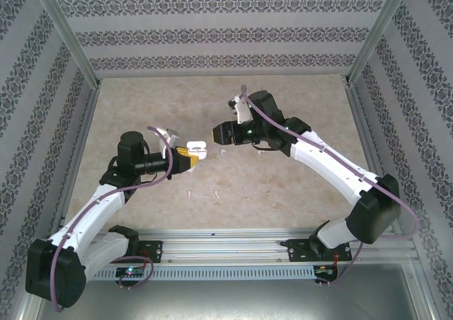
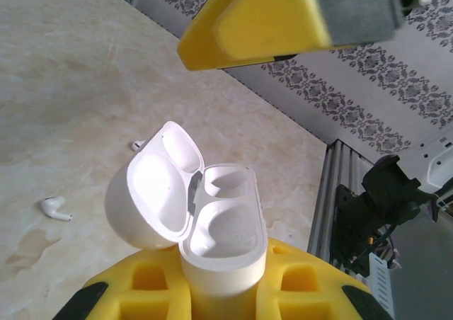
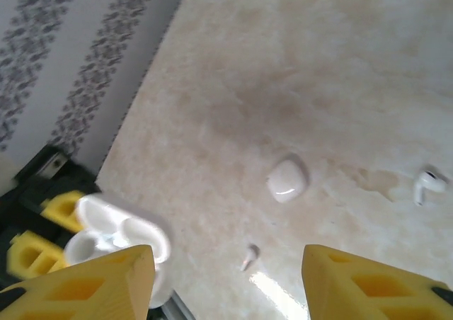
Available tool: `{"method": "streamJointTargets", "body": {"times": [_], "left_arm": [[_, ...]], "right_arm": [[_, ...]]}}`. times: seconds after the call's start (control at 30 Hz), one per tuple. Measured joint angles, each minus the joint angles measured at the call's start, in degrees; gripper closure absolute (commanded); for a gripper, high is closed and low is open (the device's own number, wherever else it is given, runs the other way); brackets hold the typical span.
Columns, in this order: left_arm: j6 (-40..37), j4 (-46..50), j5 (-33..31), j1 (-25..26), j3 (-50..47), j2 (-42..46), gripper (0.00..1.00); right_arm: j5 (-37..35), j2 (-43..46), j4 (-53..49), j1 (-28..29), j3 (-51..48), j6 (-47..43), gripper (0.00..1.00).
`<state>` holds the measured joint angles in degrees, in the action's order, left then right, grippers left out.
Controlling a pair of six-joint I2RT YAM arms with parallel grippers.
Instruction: Insert the wireless bluetooth earbuds into the charging case
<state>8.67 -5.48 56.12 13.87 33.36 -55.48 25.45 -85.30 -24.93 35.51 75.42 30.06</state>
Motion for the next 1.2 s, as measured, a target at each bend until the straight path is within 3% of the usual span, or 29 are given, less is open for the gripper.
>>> {"method": "streamJointTargets", "body": {"times": [0.2, 0.5, 0.77, 1.2], "left_arm": [[-1.0, 1.1, -2.7, 0.0, -0.4, 1.1, 1.0], [-3.0, 4.3, -6.2, 0.0, -0.4, 1.2, 1.0], [-4.5, 6.1, -7.2, 0.0, -0.4, 1.2, 1.0], [-5.7, 8.1, -7.3, 0.0, -0.4, 1.1, 1.0]], "right_arm": [[-4.1, -12.0, -6.2, -3.7, 4.3, 5.0, 0.46], [-9.3, -33.7, -19.3, -1.4, 22.9, 5.2, 0.44], [-12.7, -40.9, -25.3, 0.3, 29.8, 5.2, 0.48], [-15.6, -44.4, -27.2, 0.4, 31.7, 6.1, 0.51]]}}
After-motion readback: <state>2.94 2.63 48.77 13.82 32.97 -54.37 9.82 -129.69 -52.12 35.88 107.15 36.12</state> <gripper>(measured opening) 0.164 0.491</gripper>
